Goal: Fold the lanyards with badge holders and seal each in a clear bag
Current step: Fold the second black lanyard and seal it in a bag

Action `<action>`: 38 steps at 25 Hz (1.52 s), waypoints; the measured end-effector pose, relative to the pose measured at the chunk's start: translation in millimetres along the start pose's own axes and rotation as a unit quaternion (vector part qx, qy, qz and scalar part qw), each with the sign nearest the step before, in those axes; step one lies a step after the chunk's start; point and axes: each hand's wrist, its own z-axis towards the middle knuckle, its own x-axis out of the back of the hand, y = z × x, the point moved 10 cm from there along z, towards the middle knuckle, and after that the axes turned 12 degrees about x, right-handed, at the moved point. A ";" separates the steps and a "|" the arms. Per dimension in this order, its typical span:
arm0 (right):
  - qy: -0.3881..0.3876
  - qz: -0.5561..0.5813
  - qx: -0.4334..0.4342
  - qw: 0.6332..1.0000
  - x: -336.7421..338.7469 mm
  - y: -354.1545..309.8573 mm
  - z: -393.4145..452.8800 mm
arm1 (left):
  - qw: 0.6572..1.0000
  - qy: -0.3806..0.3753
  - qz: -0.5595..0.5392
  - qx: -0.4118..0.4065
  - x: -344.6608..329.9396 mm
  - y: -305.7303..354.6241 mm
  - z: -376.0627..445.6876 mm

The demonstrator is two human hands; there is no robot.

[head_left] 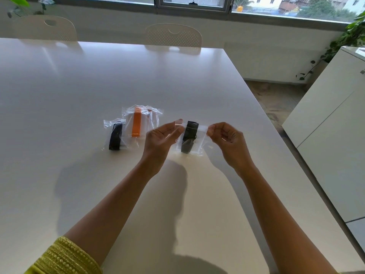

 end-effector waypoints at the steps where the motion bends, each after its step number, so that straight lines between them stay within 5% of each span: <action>1: -0.010 0.003 0.002 1.000 -2.3 -2.1 0.0 | 1.000 -0.001 -0.003 0.001 0.1 -0.9 0.1; 19: 0.086 0.014 0.015 0.996 4.1 -14.0 4.2 | 0.997 0.025 -0.078 -0.008 -6.9 13.8 -1.1; 31: 0.006 -0.016 0.106 0.994 -3.6 -43.9 9.8 | 0.997 0.068 0.013 -0.043 -0.4 28.6 -8.6; 38: 0.060 -0.041 0.120 0.990 3.8 -51.0 8.4 | 0.996 0.051 -0.069 0.010 -0.4 22.0 -11.2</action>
